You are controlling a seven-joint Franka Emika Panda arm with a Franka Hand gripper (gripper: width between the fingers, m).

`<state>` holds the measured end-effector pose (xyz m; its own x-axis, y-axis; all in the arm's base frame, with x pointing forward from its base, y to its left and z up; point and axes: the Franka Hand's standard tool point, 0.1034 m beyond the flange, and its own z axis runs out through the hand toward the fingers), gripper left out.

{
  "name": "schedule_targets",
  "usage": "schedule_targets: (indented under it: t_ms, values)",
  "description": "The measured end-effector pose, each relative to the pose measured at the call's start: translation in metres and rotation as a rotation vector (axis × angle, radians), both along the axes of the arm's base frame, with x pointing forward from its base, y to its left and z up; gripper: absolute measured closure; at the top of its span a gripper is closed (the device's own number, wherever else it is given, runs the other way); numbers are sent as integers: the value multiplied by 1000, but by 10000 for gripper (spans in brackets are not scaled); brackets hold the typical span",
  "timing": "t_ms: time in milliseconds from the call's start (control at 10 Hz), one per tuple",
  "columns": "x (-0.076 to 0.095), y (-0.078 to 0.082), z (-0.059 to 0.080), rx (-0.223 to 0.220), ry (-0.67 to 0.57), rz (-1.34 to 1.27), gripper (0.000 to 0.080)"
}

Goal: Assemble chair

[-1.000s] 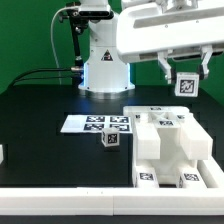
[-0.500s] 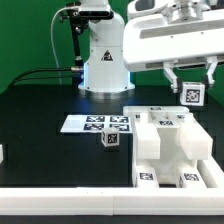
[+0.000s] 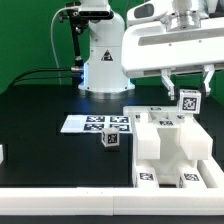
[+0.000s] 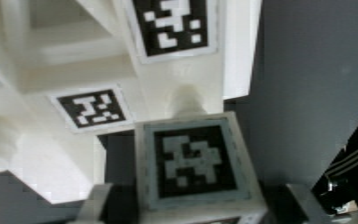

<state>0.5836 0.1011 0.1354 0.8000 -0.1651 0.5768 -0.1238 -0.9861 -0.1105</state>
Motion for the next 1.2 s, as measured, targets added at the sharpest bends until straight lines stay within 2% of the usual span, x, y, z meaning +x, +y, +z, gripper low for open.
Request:
schedule_targets:
  t_ms: [700, 1200]
  values:
    - [-2, 2, -8, -4, 10, 5, 517]
    - [4, 3, -8, -8, -8, 3, 517]
